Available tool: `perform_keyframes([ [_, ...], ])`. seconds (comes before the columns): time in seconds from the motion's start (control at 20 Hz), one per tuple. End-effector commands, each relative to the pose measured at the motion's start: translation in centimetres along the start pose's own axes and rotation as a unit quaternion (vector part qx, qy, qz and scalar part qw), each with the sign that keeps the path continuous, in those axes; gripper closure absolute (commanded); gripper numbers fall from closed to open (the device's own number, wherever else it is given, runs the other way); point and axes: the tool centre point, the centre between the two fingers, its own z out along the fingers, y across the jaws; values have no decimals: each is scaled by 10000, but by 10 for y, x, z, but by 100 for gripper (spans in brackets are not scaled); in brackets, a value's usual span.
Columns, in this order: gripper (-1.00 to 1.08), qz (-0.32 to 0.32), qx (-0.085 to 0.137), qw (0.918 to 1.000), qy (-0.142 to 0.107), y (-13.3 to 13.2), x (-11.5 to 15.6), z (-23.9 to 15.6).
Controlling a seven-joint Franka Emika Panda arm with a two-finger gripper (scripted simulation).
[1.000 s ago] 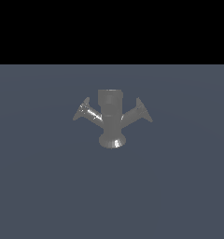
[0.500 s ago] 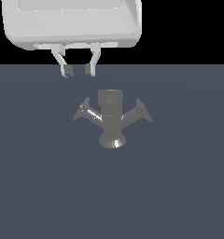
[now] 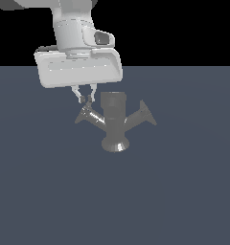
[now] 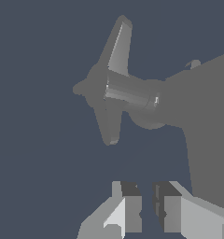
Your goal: Turn on the faucet by rotating a designated handle.
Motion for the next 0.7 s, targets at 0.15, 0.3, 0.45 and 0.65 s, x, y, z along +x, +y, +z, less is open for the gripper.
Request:
perform_keyframes([
  [0.15, 63, 390, -170, 9989, -188, -56, 72, 73],
  [0.3, 67, 1494, 303, 9861, 654, 19, 108, -5],
  [0.45, 84, 2801, 637, 9561, 581, 105, 76, 17],
  [0.65, 40, 3015, 548, 9472, 948, 108, 106, 12],
])
